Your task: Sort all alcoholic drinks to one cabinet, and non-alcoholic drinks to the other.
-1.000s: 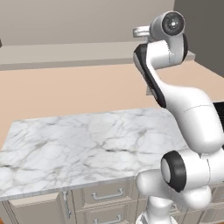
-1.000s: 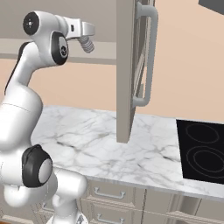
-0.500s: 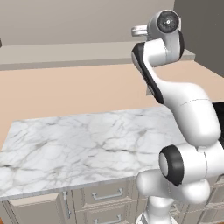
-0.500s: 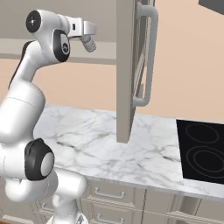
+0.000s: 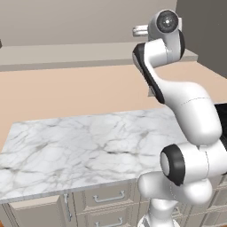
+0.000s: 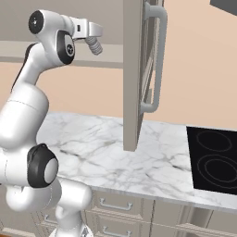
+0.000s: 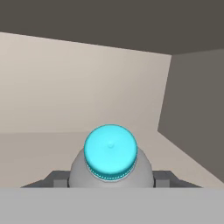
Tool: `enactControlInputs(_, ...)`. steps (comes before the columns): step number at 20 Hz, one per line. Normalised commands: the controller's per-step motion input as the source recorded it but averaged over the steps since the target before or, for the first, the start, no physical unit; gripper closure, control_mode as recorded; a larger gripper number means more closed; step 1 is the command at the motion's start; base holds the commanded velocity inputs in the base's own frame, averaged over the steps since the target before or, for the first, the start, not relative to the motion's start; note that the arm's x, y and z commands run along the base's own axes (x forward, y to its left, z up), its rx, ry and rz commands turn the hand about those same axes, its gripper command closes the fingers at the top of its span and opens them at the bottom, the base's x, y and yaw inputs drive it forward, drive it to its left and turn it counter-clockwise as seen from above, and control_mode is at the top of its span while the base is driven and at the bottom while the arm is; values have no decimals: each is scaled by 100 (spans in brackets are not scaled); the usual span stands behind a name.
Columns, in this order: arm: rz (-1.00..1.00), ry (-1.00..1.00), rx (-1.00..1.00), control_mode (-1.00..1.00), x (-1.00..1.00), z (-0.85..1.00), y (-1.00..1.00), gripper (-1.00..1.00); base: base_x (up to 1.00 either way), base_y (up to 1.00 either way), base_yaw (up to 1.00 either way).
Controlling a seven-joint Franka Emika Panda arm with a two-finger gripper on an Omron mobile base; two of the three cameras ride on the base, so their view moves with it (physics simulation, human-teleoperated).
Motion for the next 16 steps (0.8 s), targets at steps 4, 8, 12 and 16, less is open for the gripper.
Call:
enactControlInputs(4, -1, 0, 1, -100, 10, 0, -5, 100, 0, 0, 0)
enactControlInputs(8, 0, 0, 1, -100, 5, 0, -4, 100, 0, 0, 0)
enactControlInputs(12, -1, 0, 1, -100, 1, 0, -4, 100, 0, 0, 0)
enactControlInputs(16, -1, 0, 0, -100, 0, 0, -1, -100, 0, 0, 0)
